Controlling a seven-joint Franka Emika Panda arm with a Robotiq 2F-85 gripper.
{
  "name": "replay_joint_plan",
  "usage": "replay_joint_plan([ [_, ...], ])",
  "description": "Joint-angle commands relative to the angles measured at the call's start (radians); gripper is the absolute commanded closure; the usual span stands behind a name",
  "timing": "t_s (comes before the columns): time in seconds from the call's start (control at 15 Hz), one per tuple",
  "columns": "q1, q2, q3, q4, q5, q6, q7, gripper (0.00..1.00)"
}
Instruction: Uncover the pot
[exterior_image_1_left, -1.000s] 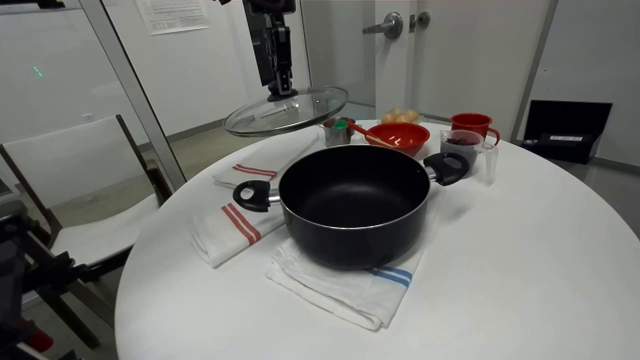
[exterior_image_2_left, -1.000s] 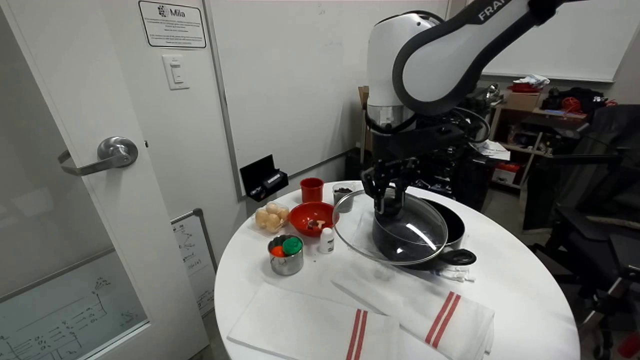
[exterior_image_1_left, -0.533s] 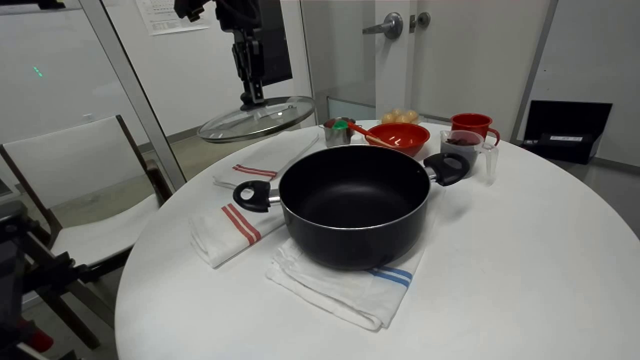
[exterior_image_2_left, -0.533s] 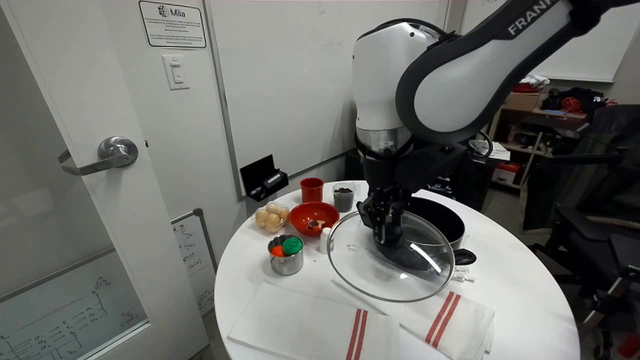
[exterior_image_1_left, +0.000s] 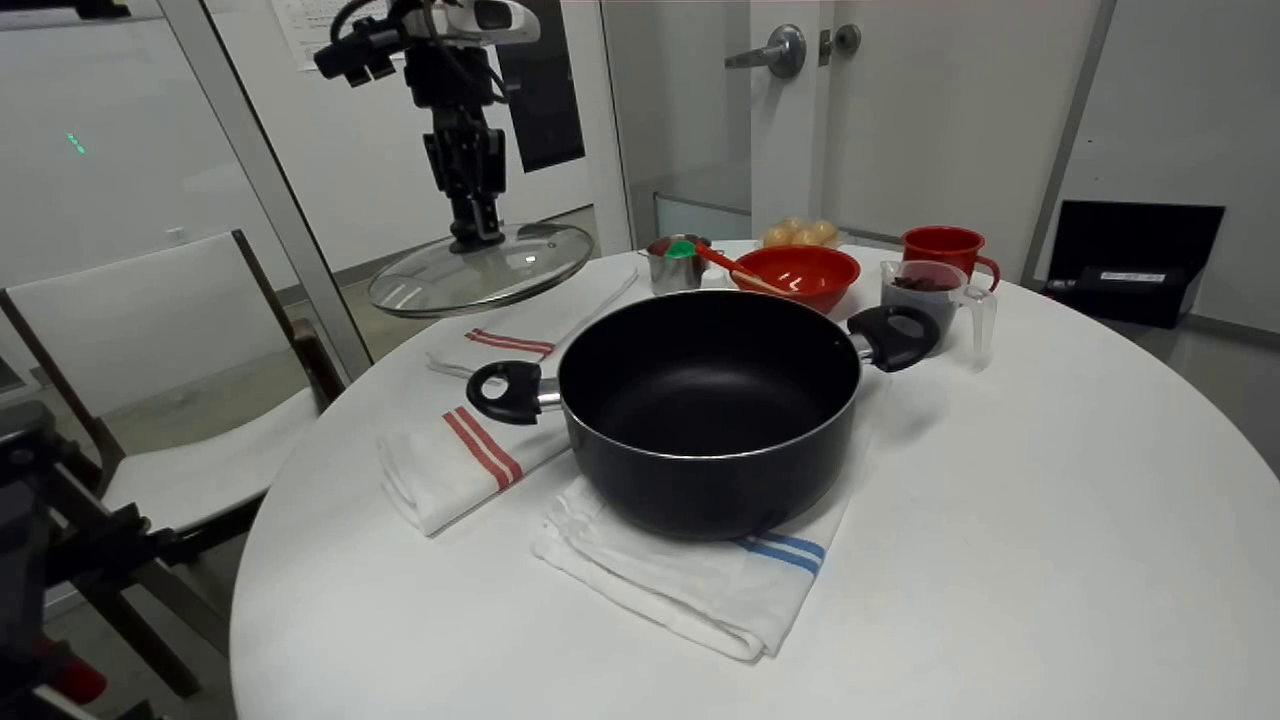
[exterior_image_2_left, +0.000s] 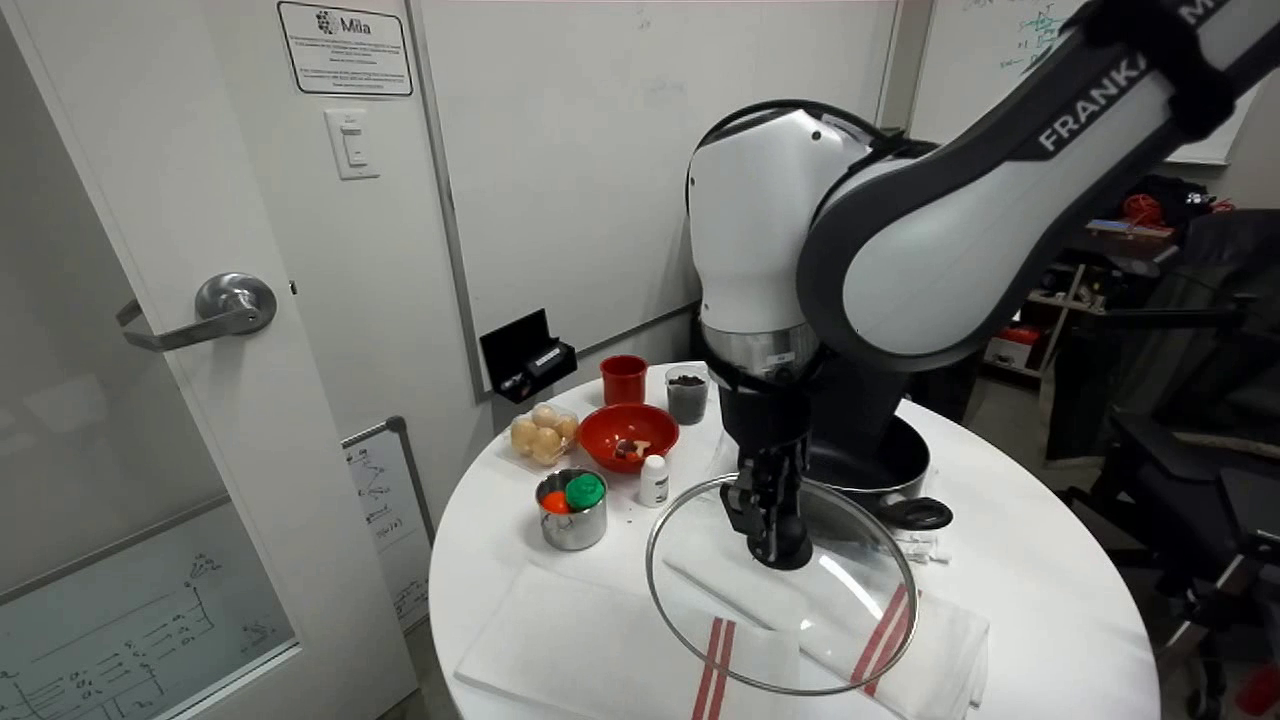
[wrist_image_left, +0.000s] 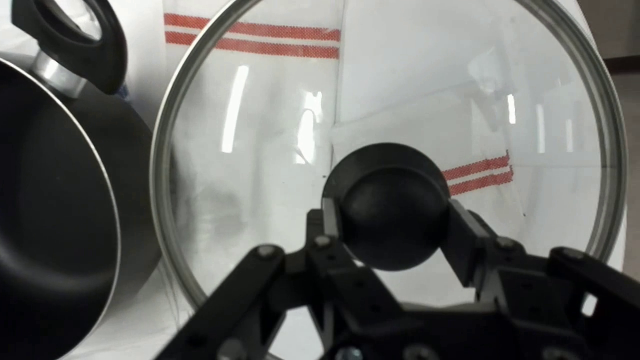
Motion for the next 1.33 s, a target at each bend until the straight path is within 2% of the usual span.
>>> replay_joint_plan([
  [0.0,-0.012,0.057,0.015,0.040,-0.006,0.035,-0.080,0.74],
  [0.67,-0.031,0.278,0.000,0.203,-0.012,0.118,-0.198,0.74],
  [0.8,-0.020,0.316,-0.020,0.227,-0.034,0.153,-0.203,0.74],
  [1.0,-0.004,0.358,-0.050,0.244,-0.074,0.209,-0.212,0.74],
  [1.27,-0.005,0.357,-0.054,0.243,-0.090,0.224,-0.227,0.74],
])
